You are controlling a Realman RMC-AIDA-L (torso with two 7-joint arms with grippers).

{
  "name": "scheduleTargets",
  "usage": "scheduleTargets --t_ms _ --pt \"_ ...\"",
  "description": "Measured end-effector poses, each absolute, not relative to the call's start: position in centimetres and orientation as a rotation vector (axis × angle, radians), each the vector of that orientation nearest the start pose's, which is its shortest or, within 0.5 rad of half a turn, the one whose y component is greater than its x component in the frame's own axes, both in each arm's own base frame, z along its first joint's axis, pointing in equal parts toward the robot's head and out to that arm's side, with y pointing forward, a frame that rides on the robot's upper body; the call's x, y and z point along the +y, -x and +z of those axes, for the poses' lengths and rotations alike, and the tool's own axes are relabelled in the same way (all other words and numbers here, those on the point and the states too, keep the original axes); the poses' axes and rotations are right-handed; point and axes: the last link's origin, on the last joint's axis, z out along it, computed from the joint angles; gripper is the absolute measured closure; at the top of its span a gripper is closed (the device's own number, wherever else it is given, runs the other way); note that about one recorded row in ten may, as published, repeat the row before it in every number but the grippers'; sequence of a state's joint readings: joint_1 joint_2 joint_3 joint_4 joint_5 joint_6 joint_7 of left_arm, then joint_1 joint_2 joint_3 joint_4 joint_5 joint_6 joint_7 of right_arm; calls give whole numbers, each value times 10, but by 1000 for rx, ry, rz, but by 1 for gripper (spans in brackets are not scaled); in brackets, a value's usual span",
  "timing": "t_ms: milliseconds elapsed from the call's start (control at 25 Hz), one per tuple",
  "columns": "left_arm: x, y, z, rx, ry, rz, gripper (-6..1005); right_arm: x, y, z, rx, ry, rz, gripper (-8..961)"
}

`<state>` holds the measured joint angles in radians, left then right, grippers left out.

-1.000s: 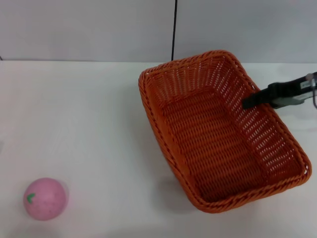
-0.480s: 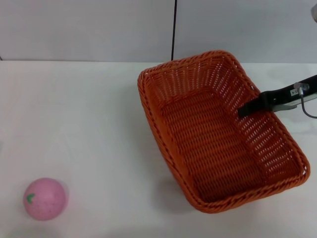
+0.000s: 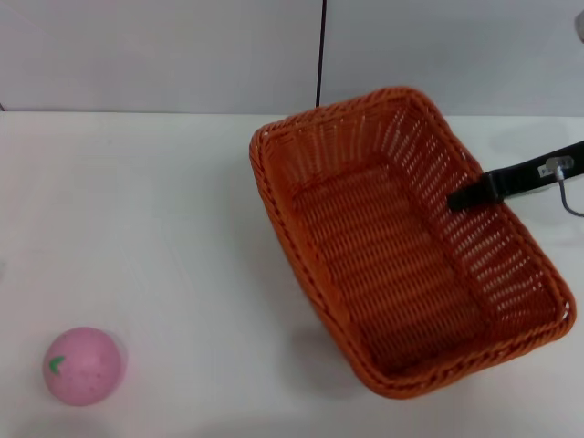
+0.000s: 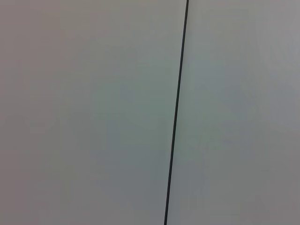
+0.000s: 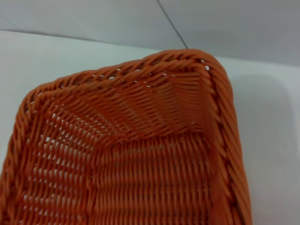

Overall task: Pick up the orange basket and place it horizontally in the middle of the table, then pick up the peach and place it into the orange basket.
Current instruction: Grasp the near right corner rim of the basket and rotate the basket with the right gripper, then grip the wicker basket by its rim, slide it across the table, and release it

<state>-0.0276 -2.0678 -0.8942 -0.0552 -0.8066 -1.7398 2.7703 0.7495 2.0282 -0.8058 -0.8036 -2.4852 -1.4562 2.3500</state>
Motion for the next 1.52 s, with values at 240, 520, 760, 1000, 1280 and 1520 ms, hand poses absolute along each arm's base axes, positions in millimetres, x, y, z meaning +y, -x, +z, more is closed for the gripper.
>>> scheduleTargets --t_ms 240,520,760,1000,1280,1520 --pt "157 385 44 -503 1307 -860 223 385 -230 33 1222 2595 58 816" --pt "153 385 45 -495 1302 -860 227 380 -208 59 875 2800 57 821" --pt "144 383 45 -488 1290 -871 231 385 -194 86 663 2926 -48 823" --pt "135 376 39 -480 1329 -905 234 395 -186 89 408 2959 -151 824" --pt "128 367 26 -495 1404 -954 238 404 -177 61 153 2963 -273 826" --pt "120 361 20 -506 1431 -986 242 410 -168 34 -60 2939 -304 826"
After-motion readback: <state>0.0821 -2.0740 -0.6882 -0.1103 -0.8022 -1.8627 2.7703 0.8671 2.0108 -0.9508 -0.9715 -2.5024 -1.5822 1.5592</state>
